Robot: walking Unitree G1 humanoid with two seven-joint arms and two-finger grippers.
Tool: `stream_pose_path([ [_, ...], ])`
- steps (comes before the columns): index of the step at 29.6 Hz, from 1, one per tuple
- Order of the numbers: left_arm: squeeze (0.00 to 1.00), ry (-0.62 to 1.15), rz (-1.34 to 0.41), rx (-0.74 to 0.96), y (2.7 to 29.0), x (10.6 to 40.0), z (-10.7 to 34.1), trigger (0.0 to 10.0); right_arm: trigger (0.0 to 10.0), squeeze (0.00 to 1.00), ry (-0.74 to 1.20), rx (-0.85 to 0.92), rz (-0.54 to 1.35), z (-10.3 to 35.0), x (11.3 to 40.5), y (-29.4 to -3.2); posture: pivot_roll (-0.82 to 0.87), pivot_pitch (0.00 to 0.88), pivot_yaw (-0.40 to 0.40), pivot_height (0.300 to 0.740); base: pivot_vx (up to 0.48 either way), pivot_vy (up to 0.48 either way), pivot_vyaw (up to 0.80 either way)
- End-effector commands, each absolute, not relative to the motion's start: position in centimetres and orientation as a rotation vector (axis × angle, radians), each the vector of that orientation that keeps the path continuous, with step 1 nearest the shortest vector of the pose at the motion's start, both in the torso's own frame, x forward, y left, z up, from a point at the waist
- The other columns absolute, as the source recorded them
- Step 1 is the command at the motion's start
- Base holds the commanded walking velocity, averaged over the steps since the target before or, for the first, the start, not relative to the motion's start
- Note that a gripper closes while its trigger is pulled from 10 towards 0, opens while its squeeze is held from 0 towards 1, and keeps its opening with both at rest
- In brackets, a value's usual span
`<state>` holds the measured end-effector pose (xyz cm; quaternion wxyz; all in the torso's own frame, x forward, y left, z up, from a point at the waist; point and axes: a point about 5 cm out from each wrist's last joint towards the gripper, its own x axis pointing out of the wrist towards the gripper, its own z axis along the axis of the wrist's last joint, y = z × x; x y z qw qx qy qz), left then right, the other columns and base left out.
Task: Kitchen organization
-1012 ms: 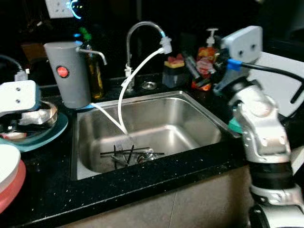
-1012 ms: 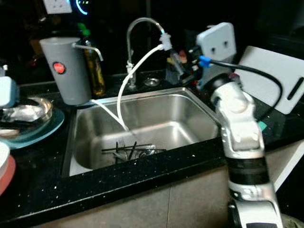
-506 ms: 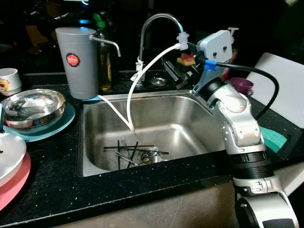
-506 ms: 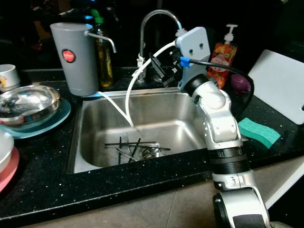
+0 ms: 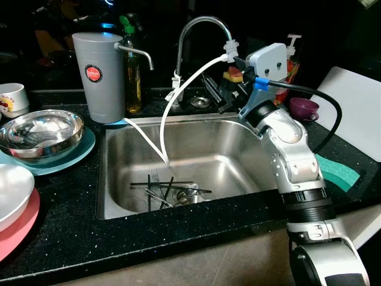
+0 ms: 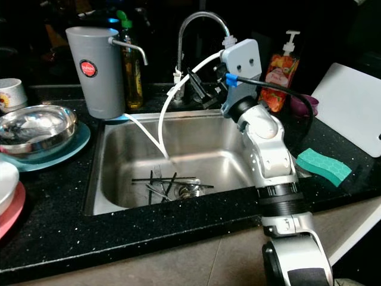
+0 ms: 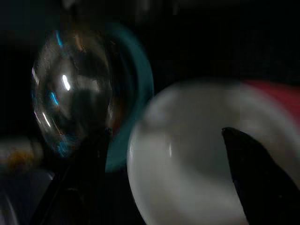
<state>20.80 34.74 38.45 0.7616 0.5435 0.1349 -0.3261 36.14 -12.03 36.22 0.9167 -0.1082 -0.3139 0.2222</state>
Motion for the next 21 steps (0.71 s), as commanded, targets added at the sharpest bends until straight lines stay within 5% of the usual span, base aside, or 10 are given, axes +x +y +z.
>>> stream_pose_path([
  [1,1.00,0.206,-0.820,1.132,32.4,20.0,38.7,10.0,10.0,0.00,-0.664,-0.211,0.468,36.6,36.2,-11.9,0.30,0.090,-0.122,0.740,0.000,0.000,0.00],
  [2,1.00,0.206,-0.820,1.132,32.4,20.0,38.7,10.0,10.0,0.00,-0.664,-0.211,0.468,36.6,36.2,-11.9,0.30,0.090,-0.122,0.740,0.000,0.000,0.00],
  [3,0.67,0.203,-0.877,1.104,31.4,19.8,38.1,10.0,10.0,0.00,-0.663,-0.209,0.472,36.5,36.2,-11.8,0.31,0.093,-0.127,0.740,0.000,0.000,0.00],
  [4,0.00,0.218,-0.928,1.087,30.7,19.5,37.2,10.0,10.0,0.00,-0.662,-0.206,0.475,36.4,36.3,-11.6,0.31,0.096,-0.131,0.740,0.000,0.000,0.00],
  [17,0.00,0.456,-0.917,1.132,31.6,17.6,32.5,10.0,10.0,0.00,-0.645,-0.172,0.513,36.0,36.9,-10.9,0.33,0.109,-0.139,0.740,0.000,0.000,0.00],
  [21,0.00,0.516,-0.848,1.184,32.3,16.9,32.3,10.0,10.0,0.00,-0.602,-0.148,0.805,34.7,35.5,-8.7,0.34,0.111,-0.138,0.740,0.000,0.000,0.00],
])
